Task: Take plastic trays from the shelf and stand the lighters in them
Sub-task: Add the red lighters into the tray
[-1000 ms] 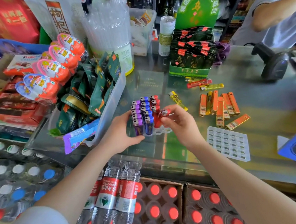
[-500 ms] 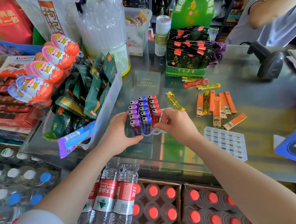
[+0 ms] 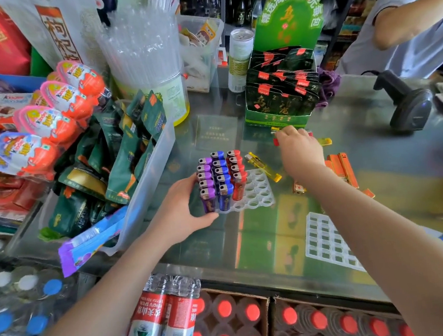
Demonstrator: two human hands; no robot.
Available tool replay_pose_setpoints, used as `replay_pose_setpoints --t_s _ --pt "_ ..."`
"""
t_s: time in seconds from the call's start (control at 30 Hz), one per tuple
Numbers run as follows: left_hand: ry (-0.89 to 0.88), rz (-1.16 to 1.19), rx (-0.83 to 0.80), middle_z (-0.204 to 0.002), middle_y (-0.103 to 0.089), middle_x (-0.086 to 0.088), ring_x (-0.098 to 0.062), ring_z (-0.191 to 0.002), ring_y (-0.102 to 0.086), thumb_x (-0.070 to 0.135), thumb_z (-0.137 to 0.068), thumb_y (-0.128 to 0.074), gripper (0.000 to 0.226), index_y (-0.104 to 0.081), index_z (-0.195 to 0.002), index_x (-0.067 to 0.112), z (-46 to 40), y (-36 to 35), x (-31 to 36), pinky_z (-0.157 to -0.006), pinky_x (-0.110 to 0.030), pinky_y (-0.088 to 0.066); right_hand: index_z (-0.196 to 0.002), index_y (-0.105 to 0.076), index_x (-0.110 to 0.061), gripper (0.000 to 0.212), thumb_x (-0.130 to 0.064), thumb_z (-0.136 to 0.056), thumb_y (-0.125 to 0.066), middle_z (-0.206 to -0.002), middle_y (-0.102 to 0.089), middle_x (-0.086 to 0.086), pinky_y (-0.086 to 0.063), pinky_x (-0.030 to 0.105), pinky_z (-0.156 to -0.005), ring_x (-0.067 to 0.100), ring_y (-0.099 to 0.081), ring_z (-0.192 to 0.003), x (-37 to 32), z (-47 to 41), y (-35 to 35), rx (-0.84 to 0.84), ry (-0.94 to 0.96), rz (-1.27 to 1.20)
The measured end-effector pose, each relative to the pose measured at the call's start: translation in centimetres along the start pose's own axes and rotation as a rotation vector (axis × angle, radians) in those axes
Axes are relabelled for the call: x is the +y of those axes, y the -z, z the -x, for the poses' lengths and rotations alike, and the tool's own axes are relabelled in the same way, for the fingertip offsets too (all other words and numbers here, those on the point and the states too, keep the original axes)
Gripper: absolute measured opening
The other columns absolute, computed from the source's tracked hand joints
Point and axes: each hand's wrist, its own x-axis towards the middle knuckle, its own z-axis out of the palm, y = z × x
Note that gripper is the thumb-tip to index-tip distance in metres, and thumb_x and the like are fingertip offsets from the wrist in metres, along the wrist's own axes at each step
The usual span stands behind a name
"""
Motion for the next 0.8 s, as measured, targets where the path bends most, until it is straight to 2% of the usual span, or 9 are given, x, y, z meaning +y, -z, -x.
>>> replay_pose_setpoints --t_s 0.17,0.3,0.4,0.5,0.57,0.63,0.67,0.73,0.8 --pt "-0.002 0.014 -0.025 -0.099 -0.049 0.032 0.004 -0.097 -0.044 0.029 -0.066 -0.077 0.046 -0.052 -0.104 0.033 -0.3 0.1 -0.4 -0.08 -0.006 -0.03 -0.114 -0.049 -0.002 0.035 0.009 -0.082 -0.048 -0.119 -0.051 0.016 -0.045 0.041 -0.085 0.033 -0.046 -0.111 -0.5 -1.3 -0.8 -0.001 0.09 0.132" --pt "-0.002 0.019 -0.014 -0.099 -0.049 0.031 0.0 -0.101 -0.045 0.029 -0.065 -0.077 0.048 -0.049 -0.104 0.036 -0.3 0.2 -0.3 -0.082 -0.01 -0.032 -0.109 -0.056 -0.007 0.035 0.011 -0.081 -0.046 -0.115 -0.054 0.012 -0.047 0.039 -0.074 0.029 -0.047 -0.107 -1.2 -1.2 -1.6 -0.022 0.259 -0.021" --pt "-0.009 0.029 -0.023 -0.1 -0.053 0.028 -0.001 -0.101 -0.047 0.027 -0.064 -0.077 0.047 -0.053 -0.104 0.031 -0.4 0.3 -0.1 -0.082 -0.015 -0.035 -0.111 -0.062 -0.011 0.045 0.016 -0.08 -0.043 -0.12 -0.057 0.007 -0.047 0.035 -0.085 0.026 -0.049 -0.108 -1.4 -0.2 -2.1 -0.053 0.339 -0.221" --pt "-0.022 0.026 -0.032 -0.101 -0.058 0.02 0.0 -0.1 -0.049 0.027 -0.063 -0.078 0.047 -0.056 -0.104 0.027 -0.5 0.5 -0.1 -0.083 -0.02 -0.037 -0.103 -0.068 -0.007 0.042 0.014 -0.08 -0.04 -0.116 -0.062 0.009 -0.044 0.034 -0.097 0.024 -0.054 -0.109 -1.2 0.7 -1.6 -0.039 0.191 -0.532" --pt "-0.019 0.01 -0.032 -0.101 -0.057 0.02 0.001 -0.099 -0.047 0.028 -0.062 -0.078 0.049 -0.056 -0.106 0.028 -0.4 0.5 -0.1 -0.081 -0.016 -0.035 -0.096 -0.067 -0.007 0.031 0.006 -0.084 -0.042 -0.11 -0.063 0.009 -0.047 0.033 -0.09 0.023 -0.057 -0.099 -1.3 1.1 -1.5 0.026 0.072 -0.622" --pt "-0.012 0.008 -0.031 -0.103 -0.057 0.019 0.003 -0.099 -0.046 0.028 -0.062 -0.078 0.052 -0.055 -0.108 0.028 -0.2 0.6 -0.3 -0.08 -0.011 -0.034 -0.098 -0.06 -0.008 0.015 -0.01 -0.09 -0.047 -0.109 -0.059 0.009 -0.048 0.034 -0.076 0.022 -0.056 -0.087 -1.6 1.0 -1.7 0.128 -0.085 -0.611" --pt "-0.008 0.009 -0.032 -0.105 -0.057 0.018 0.002 -0.1 -0.046 0.029 -0.062 -0.078 0.053 -0.055 -0.11 0.028 -0.1 0.6 -0.4 -0.081 -0.012 -0.034 -0.101 -0.055 -0.009 0.016 -0.02 -0.091 -0.05 -0.11 -0.057 0.009 -0.047 0.036 -0.073 0.024 -0.056 -0.087 -1.9 0.9 -1.6 0.156 -0.183 -0.606" --pt "0.004 -0.002 -0.038 -0.109 -0.058 0.016 -0.002 -0.105 -0.047 0.031 -0.061 -0.078 0.057 -0.053 -0.113 0.028 0.0 0.5 -0.6 -0.086 -0.02 -0.036 -0.106 -0.048 -0.007 0.032 -0.033 -0.089 -0.054 -0.107 -0.057 0.011 -0.046 0.038 -0.07 0.029 -0.056 -0.093 -2.3 0.1 -1.5 0.122 -0.37 -0.637" --pt "0.017 -0.003 -0.051 -0.112 -0.057 0.014 -0.006 -0.108 -0.048 0.034 -0.06 -0.078 0.061 -0.052 -0.115 0.029 0.2 0.5 -0.9 -0.088 -0.025 -0.037 -0.105 -0.046 -0.003 0.037 -0.033 -0.087 -0.058 -0.104 -0.059 0.015 -0.047 0.039 -0.07 0.034 -0.057 -0.094 -2.7 -0.9 -1.2 0.044 -0.474 -0.633"
